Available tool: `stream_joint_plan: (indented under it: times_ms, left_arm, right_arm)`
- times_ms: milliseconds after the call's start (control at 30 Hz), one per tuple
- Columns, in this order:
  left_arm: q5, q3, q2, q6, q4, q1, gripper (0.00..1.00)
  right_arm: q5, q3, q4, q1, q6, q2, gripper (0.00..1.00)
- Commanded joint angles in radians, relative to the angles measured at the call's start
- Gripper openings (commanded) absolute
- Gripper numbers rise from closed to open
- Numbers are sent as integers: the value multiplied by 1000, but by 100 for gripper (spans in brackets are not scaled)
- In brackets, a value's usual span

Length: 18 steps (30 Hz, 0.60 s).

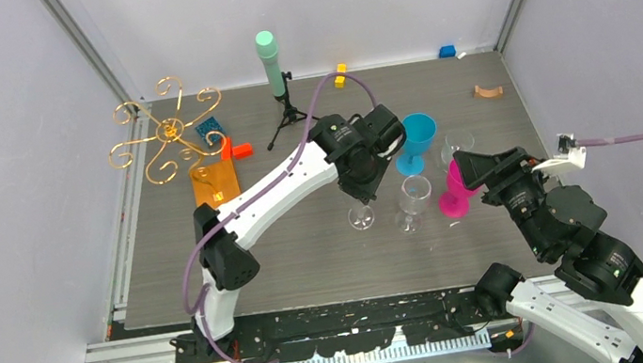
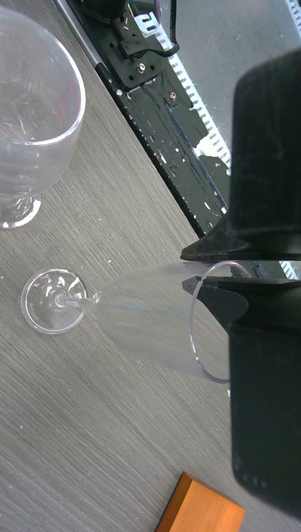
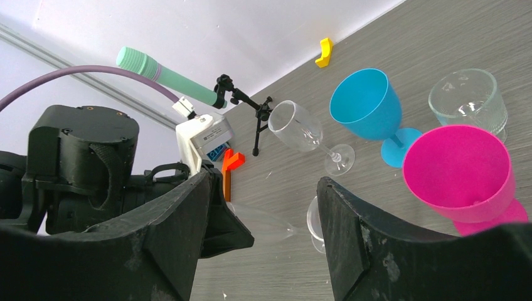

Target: Take the wine glass off the wine glass rack

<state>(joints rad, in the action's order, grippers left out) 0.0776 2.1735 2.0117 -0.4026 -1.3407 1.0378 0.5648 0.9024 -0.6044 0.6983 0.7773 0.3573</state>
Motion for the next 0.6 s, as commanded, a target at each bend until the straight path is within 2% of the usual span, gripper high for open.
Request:
stream_joint_plan:
  times_ms: [0,300,367,567]
  left_arm:
    - [-13,44,4,23,-23,-1,6]
    - [13,132,1,56,-37,-1,36]
    - [24,173,-4,65,-41,-1,46]
    - [34,201,-68,84,-15,-2,65]
  right_arm:
    - [35,0,7,1,18,-18,68]
    - [61,4,-14,1,34,-31,68]
    - [63,8,-19,1,34,-33,68]
    - [68,22,-34,1,28,-38,68]
